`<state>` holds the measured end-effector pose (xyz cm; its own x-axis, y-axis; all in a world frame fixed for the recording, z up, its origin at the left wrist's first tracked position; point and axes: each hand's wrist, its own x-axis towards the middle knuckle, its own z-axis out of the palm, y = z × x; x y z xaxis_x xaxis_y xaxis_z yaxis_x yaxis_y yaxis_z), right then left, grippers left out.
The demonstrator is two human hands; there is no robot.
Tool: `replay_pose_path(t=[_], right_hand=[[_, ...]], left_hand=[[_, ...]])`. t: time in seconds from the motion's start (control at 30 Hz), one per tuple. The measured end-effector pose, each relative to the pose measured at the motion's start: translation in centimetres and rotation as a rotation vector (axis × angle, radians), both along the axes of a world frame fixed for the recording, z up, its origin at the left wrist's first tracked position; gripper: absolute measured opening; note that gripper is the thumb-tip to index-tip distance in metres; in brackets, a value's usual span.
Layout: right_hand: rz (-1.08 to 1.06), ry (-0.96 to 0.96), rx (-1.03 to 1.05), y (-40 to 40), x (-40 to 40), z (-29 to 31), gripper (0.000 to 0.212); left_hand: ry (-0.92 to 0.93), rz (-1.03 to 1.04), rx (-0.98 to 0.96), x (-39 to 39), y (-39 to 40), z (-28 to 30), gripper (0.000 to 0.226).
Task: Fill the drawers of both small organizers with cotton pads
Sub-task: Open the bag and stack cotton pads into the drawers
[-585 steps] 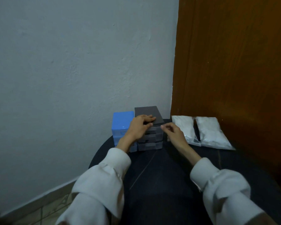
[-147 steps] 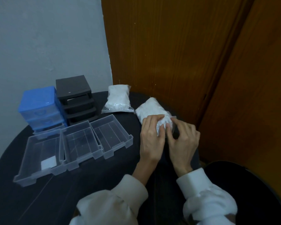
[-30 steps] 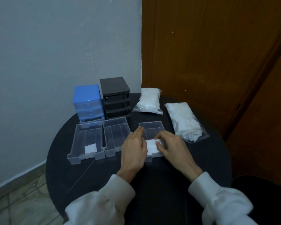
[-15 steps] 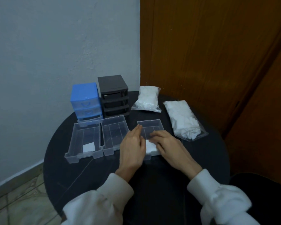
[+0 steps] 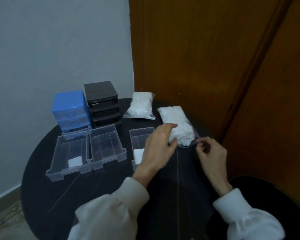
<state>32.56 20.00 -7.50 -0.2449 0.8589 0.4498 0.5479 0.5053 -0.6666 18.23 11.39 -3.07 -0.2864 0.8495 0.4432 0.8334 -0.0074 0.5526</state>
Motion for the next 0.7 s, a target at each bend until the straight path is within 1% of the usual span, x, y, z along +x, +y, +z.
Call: replay_pose_path(t=[0.1,0.17,0.23,0.3,0.37,0.47,0.6,0.7], right_hand=[[0.005,0.008,-0.119,0.5,-0.2,-0.6,0.017],[0.012,0.028,-0.142,0.7,-0.6,-0.6,0.021],[0.015,0.049,-0.115,0.7,-1.1,-0.6,0.025],[0.018,0.059,-0.079,0.7,-1.5,-0.6,0.026],[0.017,0.054,-0.055,0.8,-1.8,-0.6,0.025],[0.015,0.062,-0.049,1.0,-2.3,-0.4,0.021],[0.026,0.1,-0.053,1.0,-2.3,-0.2,0.022],[0.045,0.086,-0.059,1.0,-1.6,-0.2,0.021]], left_hand=[[0.081,-0.067,-0.079,0.7,3.0,-0.2,0.056],[0.115,-0.086,-0.162,0.8,4.4,-0.3,0.059],[0.101,-0.084,-0.194,0.8,4.8,-0.7,0.049],[0.06,-0.058,-0.167,1.0,4.6,-1.1,0.038],[0.012,-0.03,-0.13,1.1,4.4,-1.2,0.033],[-0.015,-0.02,-0.128,1.0,4.5,-1.2,0.031],[-0.057,-0.009,-0.128,1.0,4.7,-1.4,0.03],[-0.048,0.032,-0.096,0.9,4.9,-1.7,0.027]])
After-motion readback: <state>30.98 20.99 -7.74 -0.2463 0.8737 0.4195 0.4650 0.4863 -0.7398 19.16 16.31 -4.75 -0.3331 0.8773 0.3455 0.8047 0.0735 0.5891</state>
